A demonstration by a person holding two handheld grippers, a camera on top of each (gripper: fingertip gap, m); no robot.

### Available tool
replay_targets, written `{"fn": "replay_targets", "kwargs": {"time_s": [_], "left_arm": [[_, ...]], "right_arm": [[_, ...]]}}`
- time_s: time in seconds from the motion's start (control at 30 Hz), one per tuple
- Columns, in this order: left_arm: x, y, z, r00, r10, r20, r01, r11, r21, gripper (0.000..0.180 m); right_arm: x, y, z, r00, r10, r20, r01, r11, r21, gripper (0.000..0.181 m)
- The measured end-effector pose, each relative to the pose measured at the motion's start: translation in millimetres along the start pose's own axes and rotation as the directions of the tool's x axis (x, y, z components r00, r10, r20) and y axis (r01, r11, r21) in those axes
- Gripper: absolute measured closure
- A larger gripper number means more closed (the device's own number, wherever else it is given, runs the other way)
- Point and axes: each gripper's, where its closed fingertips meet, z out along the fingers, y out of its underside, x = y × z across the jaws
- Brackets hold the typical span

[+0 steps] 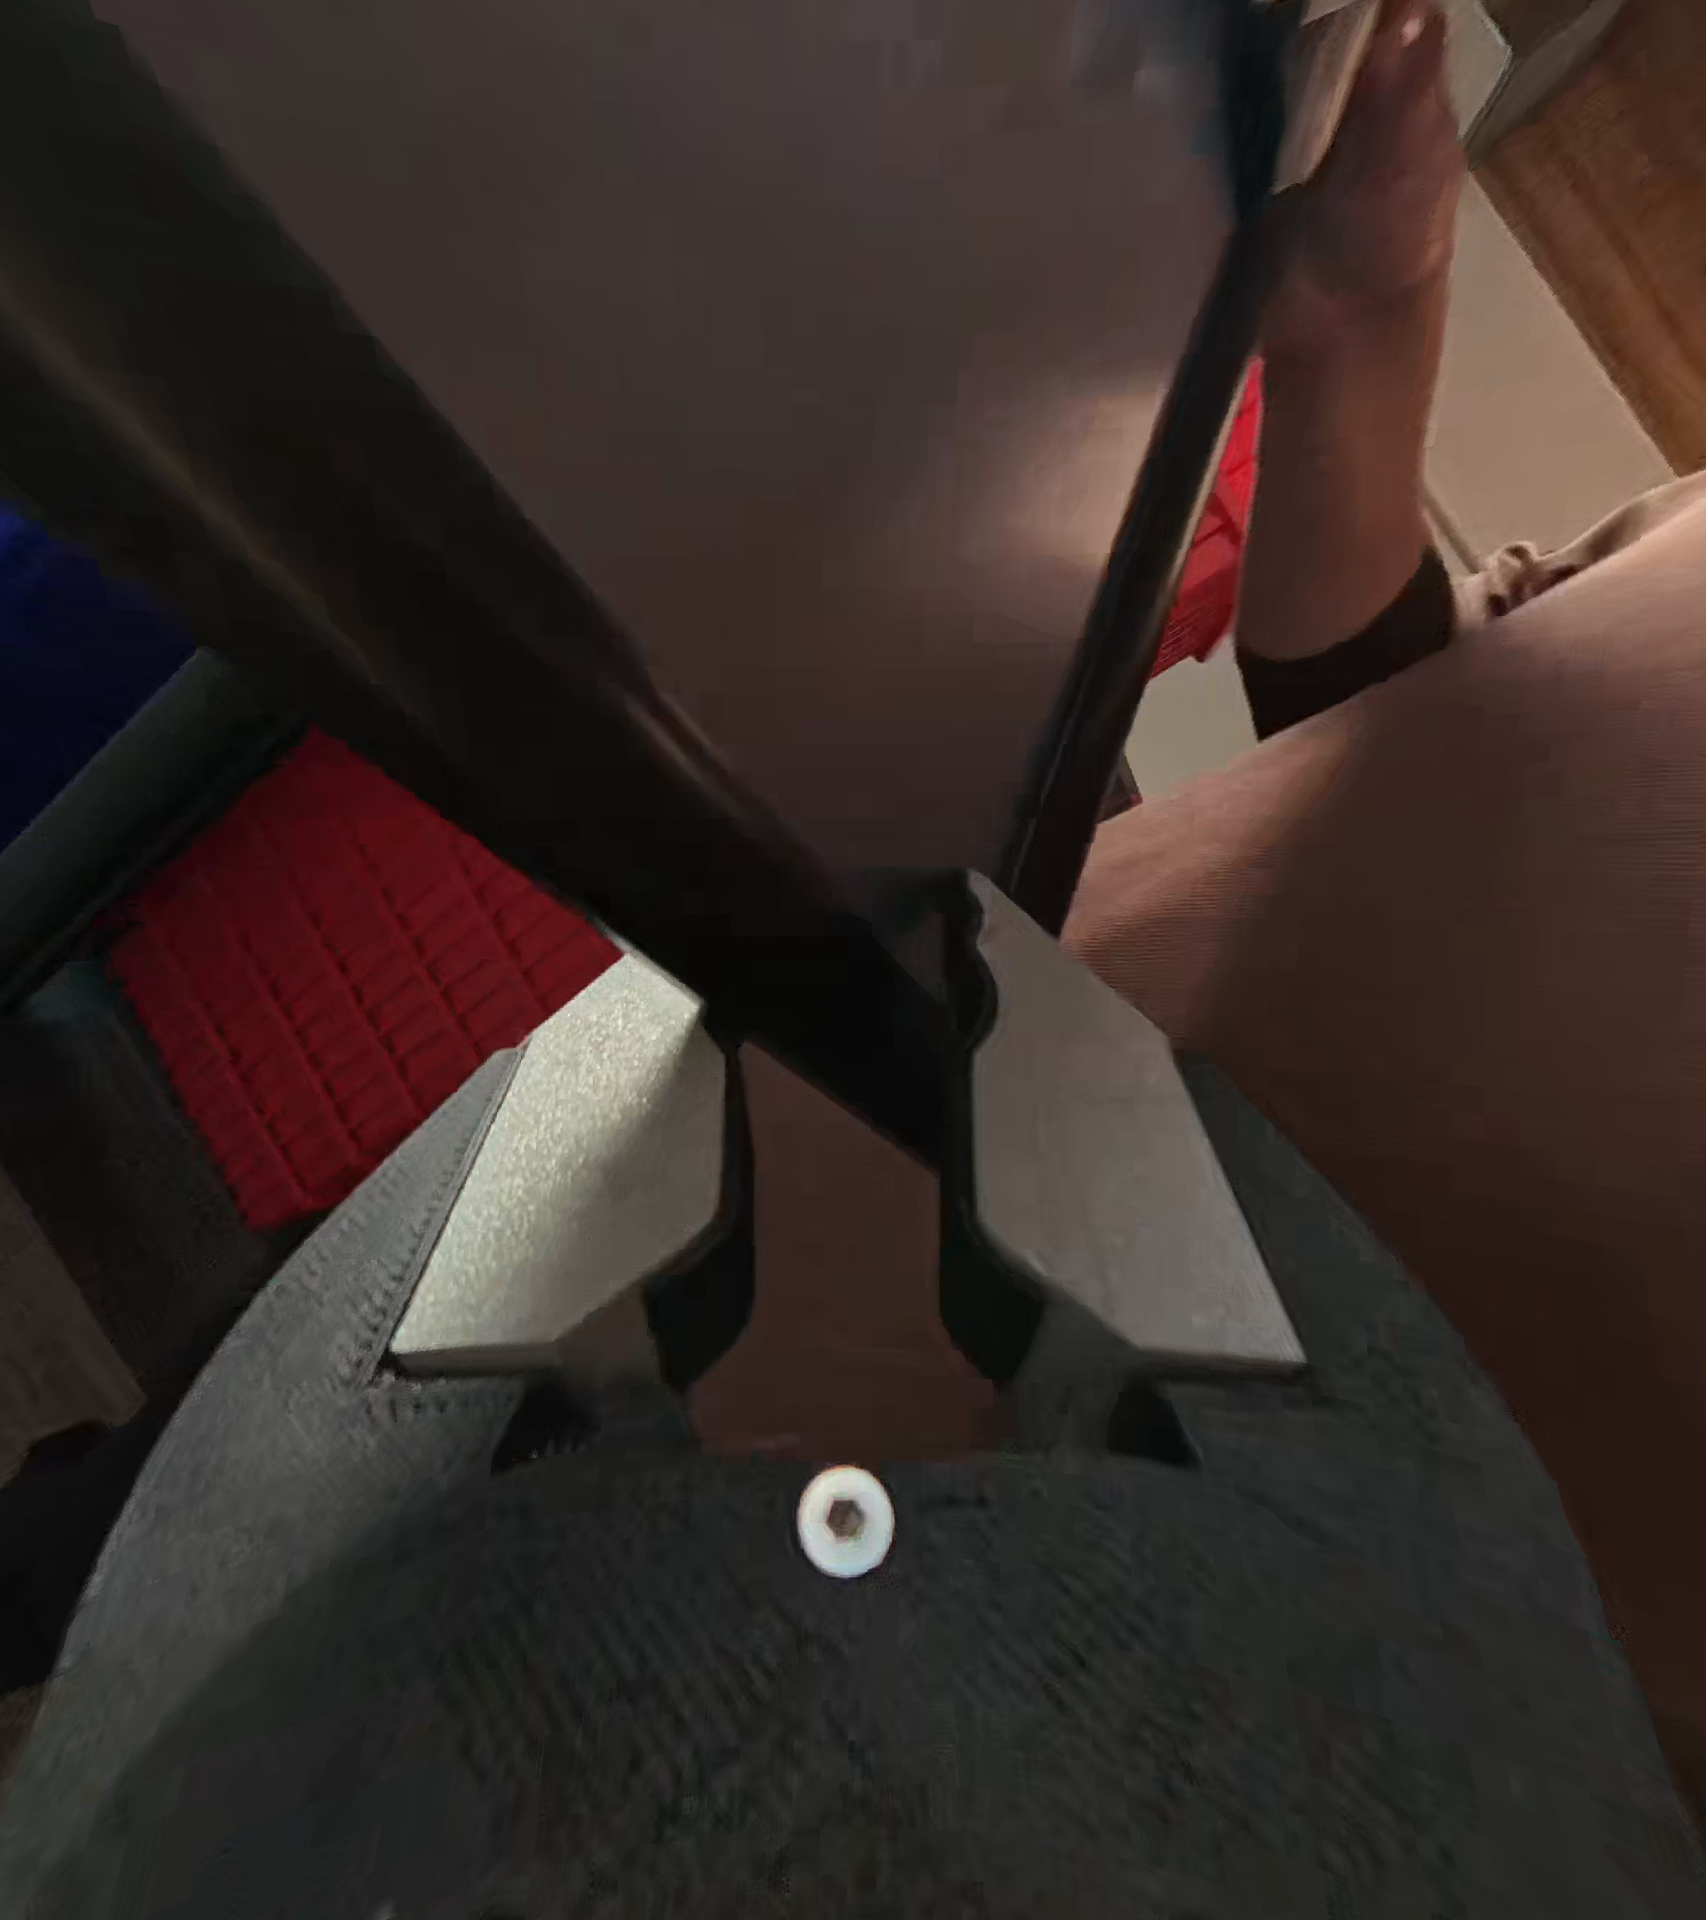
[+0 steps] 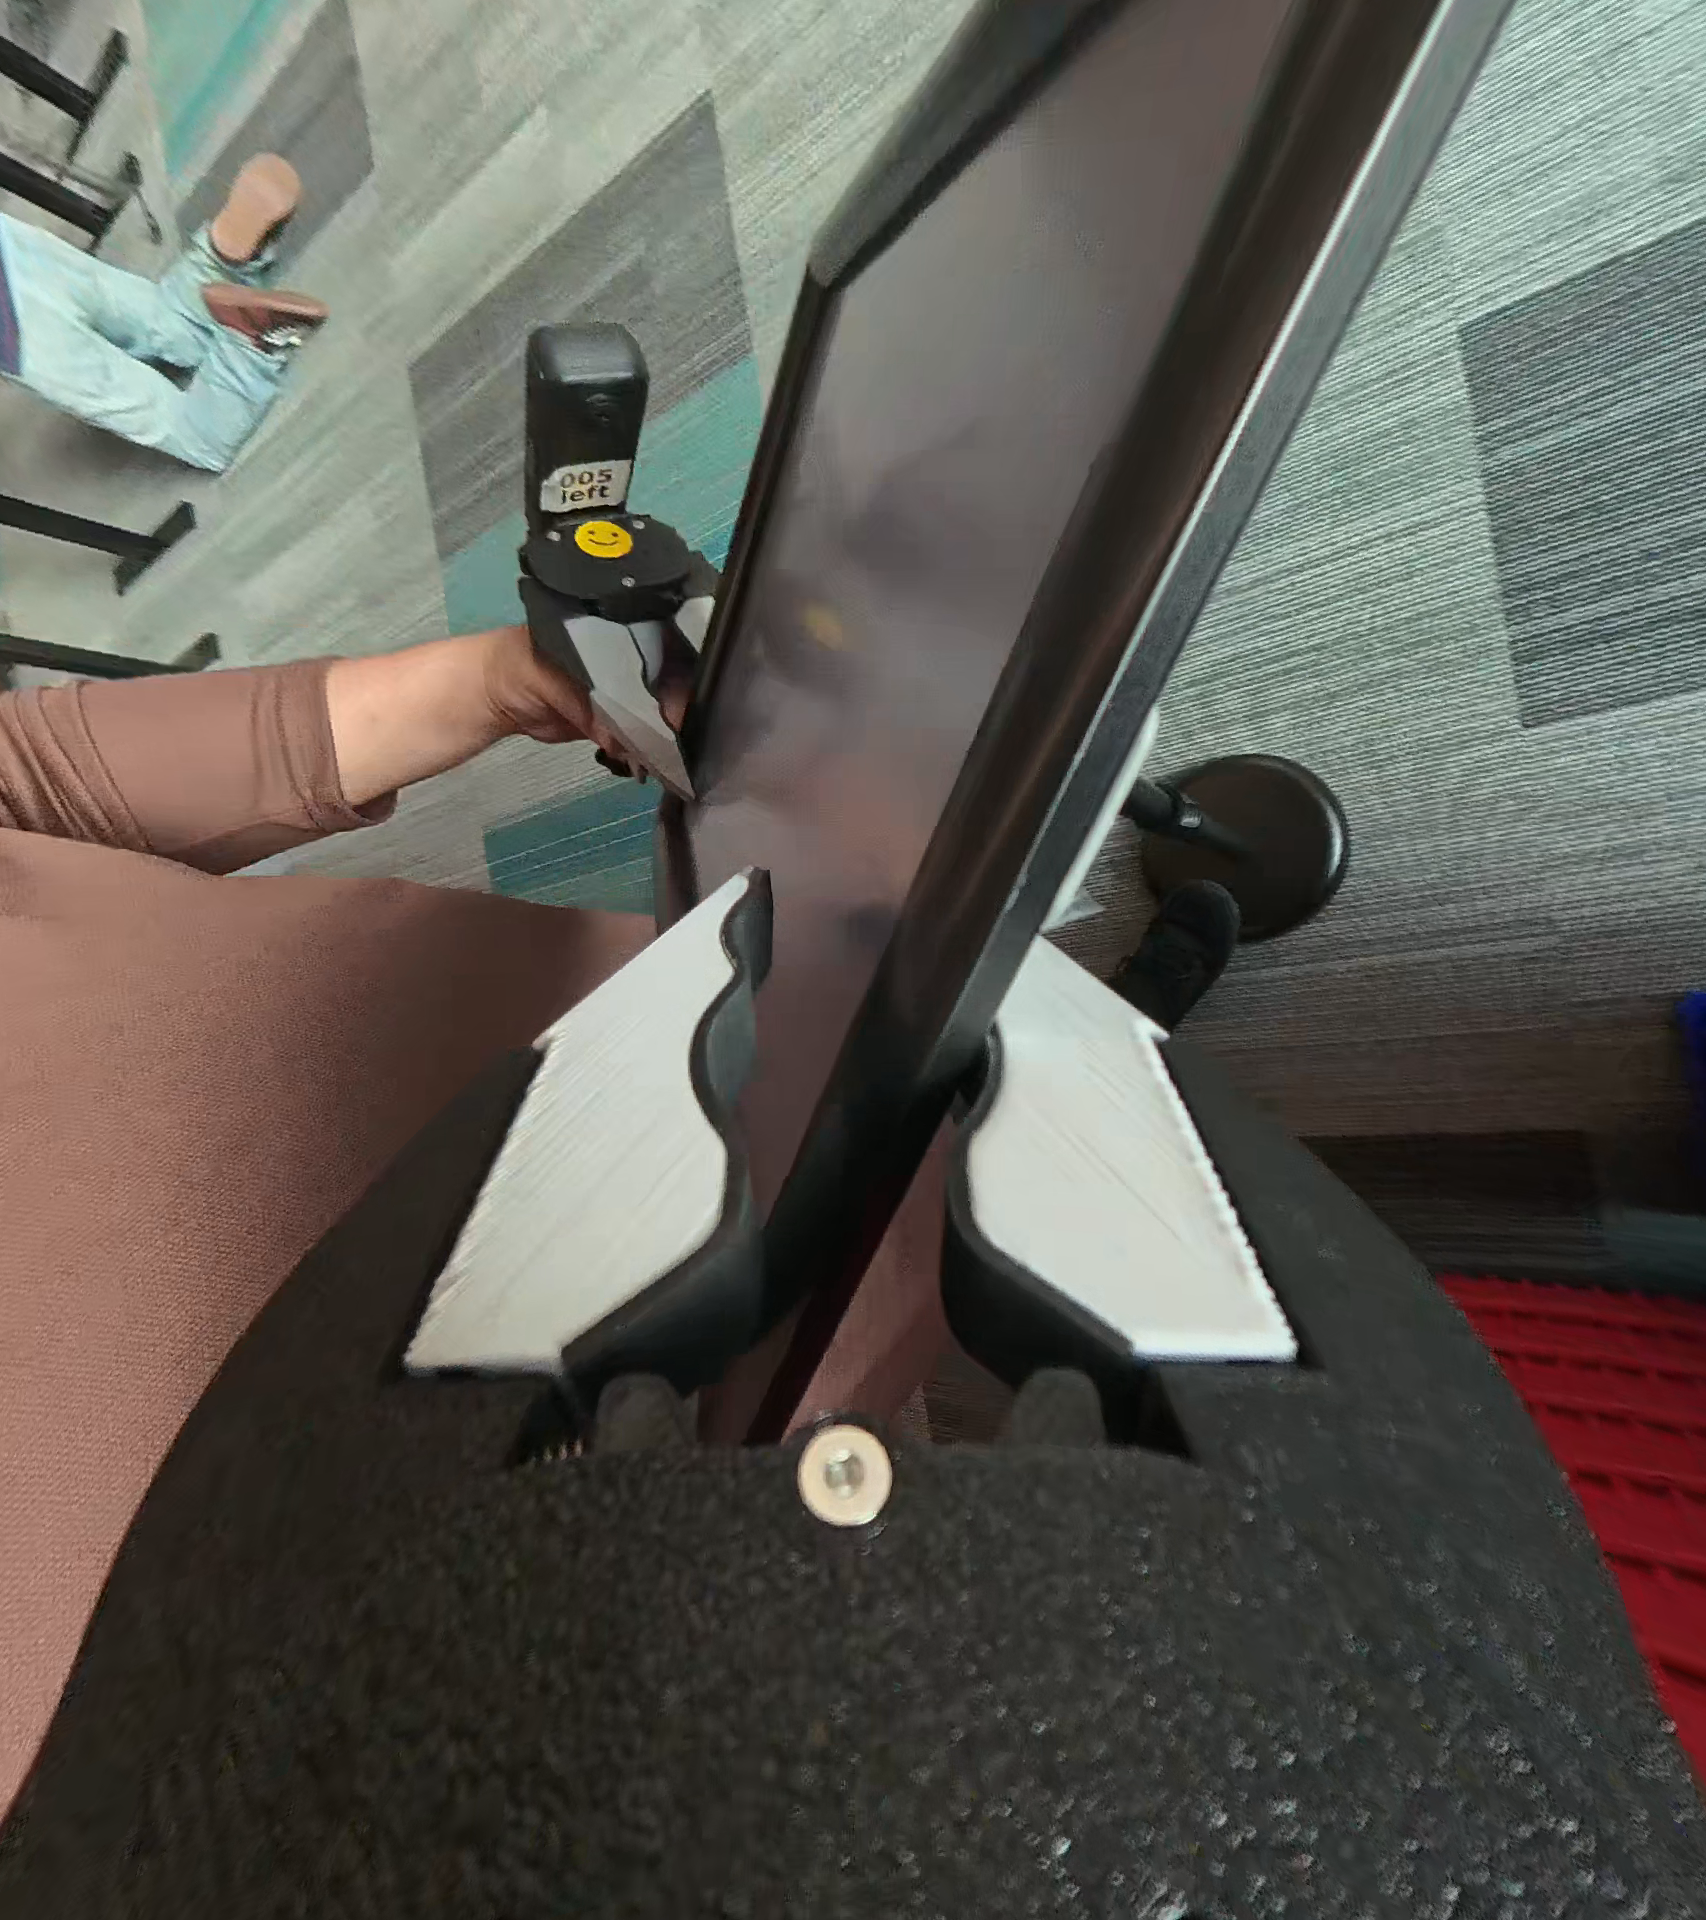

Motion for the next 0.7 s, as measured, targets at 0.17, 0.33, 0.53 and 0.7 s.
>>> {"fn": "replay_targets", "kwargs": {"time_s": [0.17, 0.33, 0.53, 0.7], "left_arm": [[-30, 10, 20, 0.998, -0.045, -0.052, 0.047, 0.998, 0.032, 0.136], [-34, 12, 20, 0.995, -0.066, -0.078, 0.066, 0.998, -0.005, 0.134], [-42, 1, -30, 0.959, 0.142, 0.244, -0.113, 0.985, -0.128, 0.124], [-21, -49, -77, 0.816, 0.436, 0.38, -0.336, 0.892, -0.302, 0.081]], "right_arm": [[-28, -6, 8, 0.972, -0.114, -0.208, 0.095, 0.991, -0.098, 0.149], [-26, -7, 9, 0.925, -0.147, -0.352, 0.106, 0.986, -0.132, 0.148], [-49, -39, -53, 0.841, -0.163, -0.516, 0.215, 0.976, 0.042, 0.141], [-91, -39, -59, 0.786, -0.206, -0.583, 0.294, 0.954, 0.059, 0.117]]}}
